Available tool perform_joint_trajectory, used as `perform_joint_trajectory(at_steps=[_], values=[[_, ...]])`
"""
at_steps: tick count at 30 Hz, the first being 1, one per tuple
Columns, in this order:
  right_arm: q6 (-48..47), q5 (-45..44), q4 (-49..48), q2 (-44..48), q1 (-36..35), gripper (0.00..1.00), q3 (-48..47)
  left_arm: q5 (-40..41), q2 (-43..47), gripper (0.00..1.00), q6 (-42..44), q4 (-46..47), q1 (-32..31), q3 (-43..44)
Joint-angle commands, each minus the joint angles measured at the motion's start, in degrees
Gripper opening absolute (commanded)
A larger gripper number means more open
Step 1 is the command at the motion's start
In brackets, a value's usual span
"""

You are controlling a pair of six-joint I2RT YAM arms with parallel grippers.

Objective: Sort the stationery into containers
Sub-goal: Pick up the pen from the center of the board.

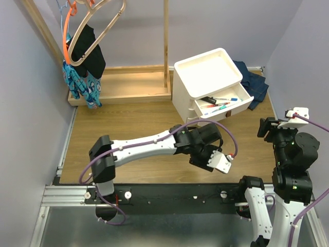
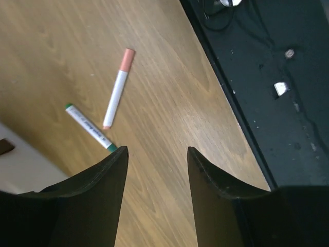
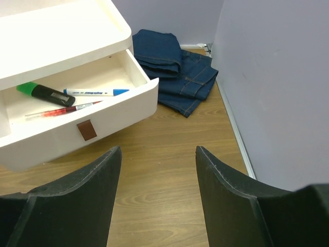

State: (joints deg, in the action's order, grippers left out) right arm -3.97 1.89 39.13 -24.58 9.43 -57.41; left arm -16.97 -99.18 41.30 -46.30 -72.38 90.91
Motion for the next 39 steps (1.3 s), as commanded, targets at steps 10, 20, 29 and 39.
perform_joint_trajectory(at_steps=[10, 20, 29, 39], values=[[-1.04, -4.35, 4.28, -0.21, -0.11, 0.68, -7.19, -3.06, -23.06, 0.53, 18.02, 4.56, 1.01, 13.67], [-4.12, -3.03, 8.50, -1.88, 0.15, 0.70, -11.85, -3.51, -30.63, 0.49, 21.37, 1.66, 1.10, 20.35], [-4.29, -3.65, 8.50, -2.23, 0.32, 0.70, -12.55, -5.43, -34.59, 0.43, 22.59, -4.74, 1.89, 24.13], [-3.86, -2.77, 8.06, -2.49, 0.32, 0.70, -12.20, -6.06, -36.79, 0.41, 23.21, -5.73, 2.59, 23.61]])
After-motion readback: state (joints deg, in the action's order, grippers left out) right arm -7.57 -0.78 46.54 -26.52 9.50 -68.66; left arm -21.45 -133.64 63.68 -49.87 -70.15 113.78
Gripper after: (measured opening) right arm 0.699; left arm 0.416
